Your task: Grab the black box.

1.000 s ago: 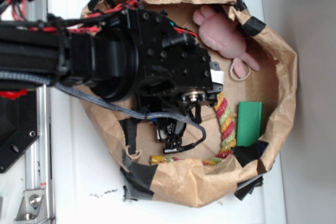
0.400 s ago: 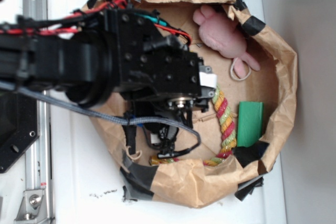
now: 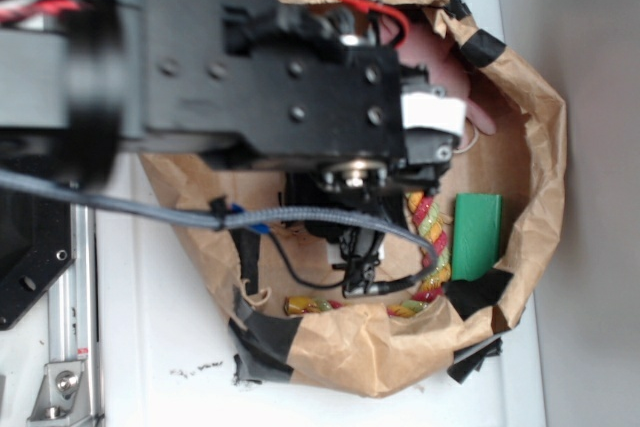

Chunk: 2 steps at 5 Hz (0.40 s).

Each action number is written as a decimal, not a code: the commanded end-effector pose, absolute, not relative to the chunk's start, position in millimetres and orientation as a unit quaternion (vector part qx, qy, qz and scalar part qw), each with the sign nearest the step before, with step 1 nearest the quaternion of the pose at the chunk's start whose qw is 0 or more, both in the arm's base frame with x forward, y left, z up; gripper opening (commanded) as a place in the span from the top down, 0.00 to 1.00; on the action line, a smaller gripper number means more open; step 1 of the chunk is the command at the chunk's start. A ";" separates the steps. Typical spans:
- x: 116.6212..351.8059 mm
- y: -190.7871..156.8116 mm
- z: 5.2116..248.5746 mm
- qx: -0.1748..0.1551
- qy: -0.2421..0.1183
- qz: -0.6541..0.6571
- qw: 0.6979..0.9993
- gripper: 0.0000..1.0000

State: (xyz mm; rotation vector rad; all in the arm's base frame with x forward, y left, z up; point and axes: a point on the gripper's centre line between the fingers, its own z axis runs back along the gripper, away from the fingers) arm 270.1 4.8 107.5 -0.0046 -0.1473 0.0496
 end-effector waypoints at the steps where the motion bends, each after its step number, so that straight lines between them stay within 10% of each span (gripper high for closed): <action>1: 271.9 19.0 138.2 0.016 -0.101 0.035 0.994 1.00; 2: 266.0 24.2 137.9 0.015 -0.053 0.049 0.997 1.00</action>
